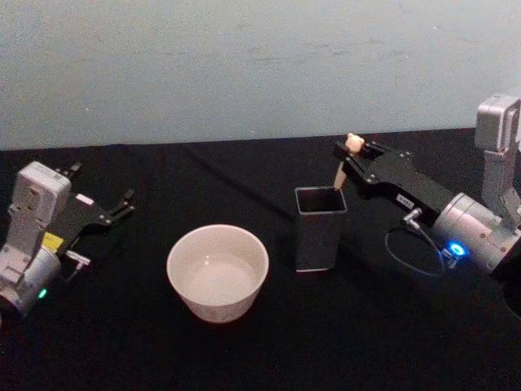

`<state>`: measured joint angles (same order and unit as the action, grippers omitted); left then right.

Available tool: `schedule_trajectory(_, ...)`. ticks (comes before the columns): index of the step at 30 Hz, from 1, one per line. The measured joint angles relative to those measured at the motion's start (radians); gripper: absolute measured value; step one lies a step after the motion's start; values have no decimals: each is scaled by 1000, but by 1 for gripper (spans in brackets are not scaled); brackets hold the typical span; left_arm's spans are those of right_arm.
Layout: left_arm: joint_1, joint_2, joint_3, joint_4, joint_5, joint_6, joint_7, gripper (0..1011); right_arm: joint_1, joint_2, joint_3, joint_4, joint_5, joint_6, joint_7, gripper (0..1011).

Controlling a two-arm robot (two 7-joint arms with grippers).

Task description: Pick up the stirring spoon with one hand, stir inside the cup, then place it back in its original position.

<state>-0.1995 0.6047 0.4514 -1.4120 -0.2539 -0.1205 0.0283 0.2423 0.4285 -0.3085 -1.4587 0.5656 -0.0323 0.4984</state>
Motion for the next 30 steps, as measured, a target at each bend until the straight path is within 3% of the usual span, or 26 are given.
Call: schedule_trajectory(30,0,0,0,0,0,0,0,1001,32,-2,0,-85,97,5,-11,214)
